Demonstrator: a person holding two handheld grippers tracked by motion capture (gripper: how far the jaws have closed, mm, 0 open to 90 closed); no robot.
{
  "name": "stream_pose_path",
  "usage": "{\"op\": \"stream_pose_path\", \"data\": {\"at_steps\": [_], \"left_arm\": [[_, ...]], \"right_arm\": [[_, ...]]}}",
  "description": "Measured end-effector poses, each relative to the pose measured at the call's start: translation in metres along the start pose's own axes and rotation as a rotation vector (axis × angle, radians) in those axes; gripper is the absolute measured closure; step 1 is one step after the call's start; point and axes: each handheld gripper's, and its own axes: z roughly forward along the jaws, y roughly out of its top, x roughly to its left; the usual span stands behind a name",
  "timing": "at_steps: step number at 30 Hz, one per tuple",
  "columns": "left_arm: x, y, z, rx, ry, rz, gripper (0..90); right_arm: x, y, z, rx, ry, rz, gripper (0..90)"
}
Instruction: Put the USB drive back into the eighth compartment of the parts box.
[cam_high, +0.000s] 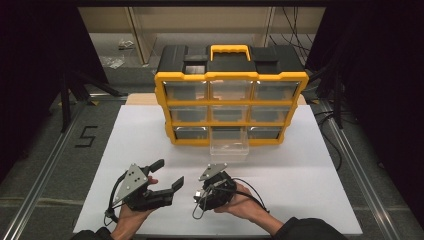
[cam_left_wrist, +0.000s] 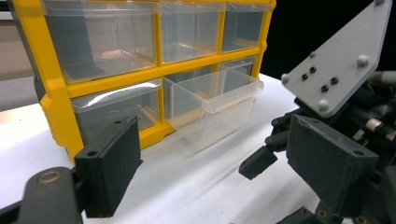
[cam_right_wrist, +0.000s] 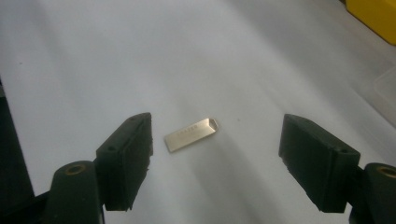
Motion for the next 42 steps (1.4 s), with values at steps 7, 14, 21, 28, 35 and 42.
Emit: {"op": "stream_pose_path", "data": {"at_steps": [7, 14, 21, 28, 35, 42], "left_arm": [[-0.002, 0.000, 0.001, 0.004, -0.003, 0.006, 17.4], [-0.001, 0.000, 0.000, -0.004, 0.003, 0.003, 17.4], [0.000, 0.001, -0.001, -0.013, 0.012, 0.000, 17.4], [0.001, 0.001, -0.001, -0.015, 0.018, -0.010, 17.4], [0.001, 0.001, -0.001, -0.014, 0.014, -0.009, 17.4], [0.000, 0.001, -0.001, -0.012, 0.010, -0.009, 17.4]], "right_arm": [[0.005, 0.001, 0.010, 0.029, -0.015, -0.012, 27.1], [0.007, 0.004, 0.019, 0.042, -0.029, 0.009, 28.4], [0.008, 0.004, 0.026, 0.052, -0.042, 0.012, 30.5], [0.010, 0.002, 0.032, 0.072, -0.048, 0.007, 34.4], [0.012, 0.002, 0.036, 0.086, -0.044, 0.006, 39.4], [0.010, 0.002, 0.034, 0.097, -0.032, 0.016, 48.9]]}}
